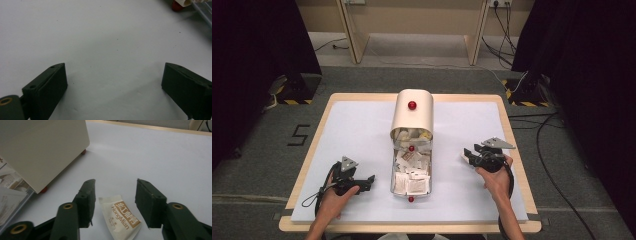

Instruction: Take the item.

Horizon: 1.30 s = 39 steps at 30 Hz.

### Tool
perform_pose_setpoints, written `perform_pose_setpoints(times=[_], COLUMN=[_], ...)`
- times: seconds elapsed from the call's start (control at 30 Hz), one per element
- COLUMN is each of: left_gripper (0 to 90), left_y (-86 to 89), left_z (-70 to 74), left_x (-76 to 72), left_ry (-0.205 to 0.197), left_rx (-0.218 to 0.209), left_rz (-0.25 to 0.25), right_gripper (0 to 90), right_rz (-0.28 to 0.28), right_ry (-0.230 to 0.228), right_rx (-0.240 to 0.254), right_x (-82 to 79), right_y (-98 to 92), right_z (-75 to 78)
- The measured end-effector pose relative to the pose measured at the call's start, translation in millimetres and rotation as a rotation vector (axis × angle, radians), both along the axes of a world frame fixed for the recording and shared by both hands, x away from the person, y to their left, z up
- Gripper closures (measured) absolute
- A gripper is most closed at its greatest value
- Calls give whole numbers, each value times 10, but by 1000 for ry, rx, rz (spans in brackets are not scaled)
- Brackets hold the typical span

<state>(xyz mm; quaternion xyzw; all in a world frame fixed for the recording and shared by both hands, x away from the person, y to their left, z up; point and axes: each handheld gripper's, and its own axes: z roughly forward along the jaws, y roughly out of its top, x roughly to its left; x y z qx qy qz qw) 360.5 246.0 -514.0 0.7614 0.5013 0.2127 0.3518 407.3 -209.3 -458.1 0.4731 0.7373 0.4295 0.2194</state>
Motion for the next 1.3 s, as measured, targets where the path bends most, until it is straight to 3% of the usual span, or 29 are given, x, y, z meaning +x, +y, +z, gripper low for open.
perform_pose_setpoints(times=[0.03, 0.47, 1.3], left_gripper=[56, 56, 56], left_y=[0, 0, 1], left_z=[0, 0, 1], left_x=[0, 0, 0], left_ry=[0, 0, 1], left_rx=[0, 0, -1], left_rz=[0, 0, -1], right_gripper=[431, 242, 208], right_rz=[-1, 4, 29], right_ry=[-9, 6, 5], right_rx=[2, 32, 31], right_x=[-2, -75, -293], right_y=[3, 73, 81], right_z=[14, 78, 125])
